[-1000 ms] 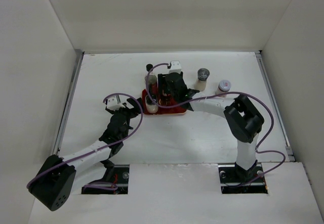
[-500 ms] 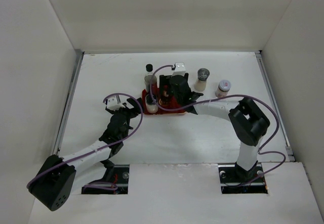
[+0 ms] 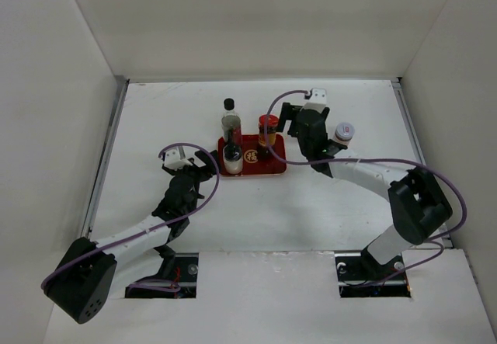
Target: Organize the condiment bottles
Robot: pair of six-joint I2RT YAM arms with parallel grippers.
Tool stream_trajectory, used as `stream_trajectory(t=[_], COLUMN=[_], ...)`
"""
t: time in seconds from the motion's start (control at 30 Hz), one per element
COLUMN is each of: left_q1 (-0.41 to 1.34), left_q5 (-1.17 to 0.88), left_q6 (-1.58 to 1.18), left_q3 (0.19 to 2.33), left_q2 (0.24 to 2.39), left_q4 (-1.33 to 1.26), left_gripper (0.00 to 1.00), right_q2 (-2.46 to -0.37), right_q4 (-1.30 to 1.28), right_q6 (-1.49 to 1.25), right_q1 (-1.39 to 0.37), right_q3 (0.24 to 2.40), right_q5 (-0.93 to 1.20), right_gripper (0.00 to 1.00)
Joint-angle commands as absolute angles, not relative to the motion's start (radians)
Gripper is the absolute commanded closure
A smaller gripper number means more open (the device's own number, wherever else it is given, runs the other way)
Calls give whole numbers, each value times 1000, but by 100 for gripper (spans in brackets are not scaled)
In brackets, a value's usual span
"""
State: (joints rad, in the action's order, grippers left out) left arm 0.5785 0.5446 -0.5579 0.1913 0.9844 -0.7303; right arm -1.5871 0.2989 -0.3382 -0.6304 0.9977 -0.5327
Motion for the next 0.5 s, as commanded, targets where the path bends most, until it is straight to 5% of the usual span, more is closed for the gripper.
stream_trajectory(t=[0.0, 0.33, 0.47], left_q1=[581, 584, 585], left_q5=[540, 534, 534], left_q6=[-568, -568, -568], left_q3=[198, 199, 204], left_q2=[971, 979, 992], left_q4=[-788, -788, -792], left_gripper=[12, 12, 12], right_q2=[-1563, -1615, -1741], right_q4=[321, 417, 287], right_q6=[-347, -347, -308], right_q1=[-614, -688, -653], right_q3=[1022, 989, 1145], right_q5=[-522, -404, -310], right_gripper=[1, 0, 0])
